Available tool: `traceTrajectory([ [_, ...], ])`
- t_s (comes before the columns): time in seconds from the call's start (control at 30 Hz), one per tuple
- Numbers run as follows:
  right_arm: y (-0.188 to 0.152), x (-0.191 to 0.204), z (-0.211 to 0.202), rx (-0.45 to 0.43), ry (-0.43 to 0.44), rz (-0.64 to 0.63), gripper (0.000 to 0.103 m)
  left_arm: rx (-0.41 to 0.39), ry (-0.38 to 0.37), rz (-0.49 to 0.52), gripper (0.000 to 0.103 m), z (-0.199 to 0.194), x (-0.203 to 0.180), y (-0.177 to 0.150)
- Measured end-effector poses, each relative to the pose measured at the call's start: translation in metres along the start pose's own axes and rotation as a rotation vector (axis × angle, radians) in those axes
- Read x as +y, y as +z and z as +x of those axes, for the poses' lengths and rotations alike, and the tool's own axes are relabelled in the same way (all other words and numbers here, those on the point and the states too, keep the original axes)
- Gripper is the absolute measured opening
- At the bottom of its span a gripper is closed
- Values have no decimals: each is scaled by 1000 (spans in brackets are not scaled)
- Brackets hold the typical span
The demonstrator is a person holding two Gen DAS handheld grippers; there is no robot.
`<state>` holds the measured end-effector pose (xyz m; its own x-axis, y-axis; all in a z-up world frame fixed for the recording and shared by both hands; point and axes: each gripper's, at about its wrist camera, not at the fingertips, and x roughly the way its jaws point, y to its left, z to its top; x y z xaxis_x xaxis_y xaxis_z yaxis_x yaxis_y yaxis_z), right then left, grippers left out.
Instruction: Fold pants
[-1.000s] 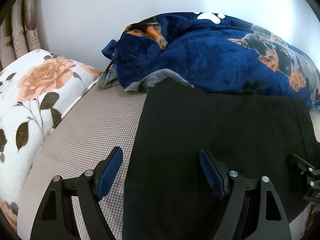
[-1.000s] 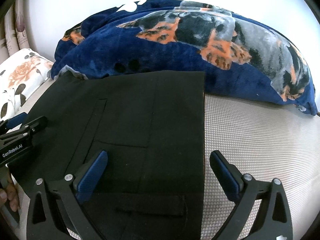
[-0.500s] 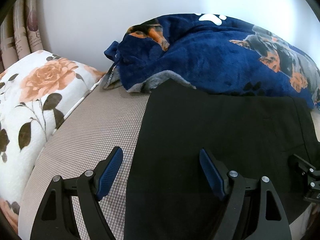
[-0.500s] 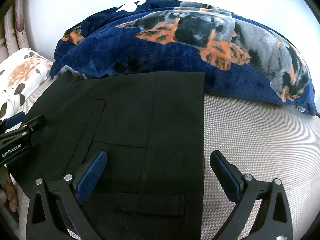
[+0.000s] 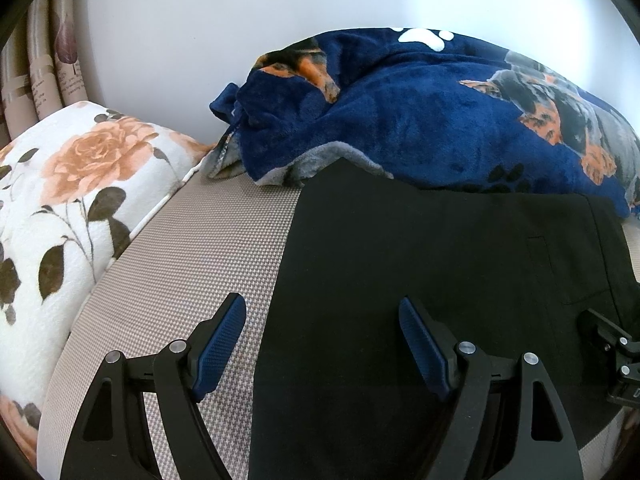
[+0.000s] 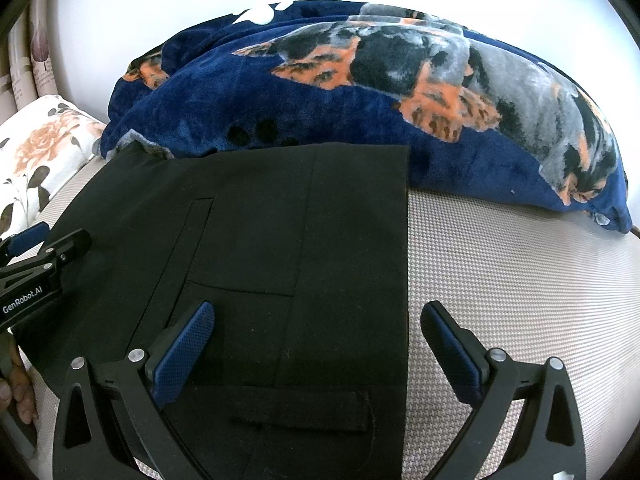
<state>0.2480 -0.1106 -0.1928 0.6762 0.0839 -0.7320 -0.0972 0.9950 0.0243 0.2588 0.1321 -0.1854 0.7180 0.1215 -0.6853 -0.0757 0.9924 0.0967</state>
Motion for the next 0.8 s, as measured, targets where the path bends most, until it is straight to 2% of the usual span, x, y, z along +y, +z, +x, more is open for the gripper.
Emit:
traceTrajectory([
  [0.8,0,2,0,-1,-22,-11,101,-3,6,5,79,-1,-3,-1],
])
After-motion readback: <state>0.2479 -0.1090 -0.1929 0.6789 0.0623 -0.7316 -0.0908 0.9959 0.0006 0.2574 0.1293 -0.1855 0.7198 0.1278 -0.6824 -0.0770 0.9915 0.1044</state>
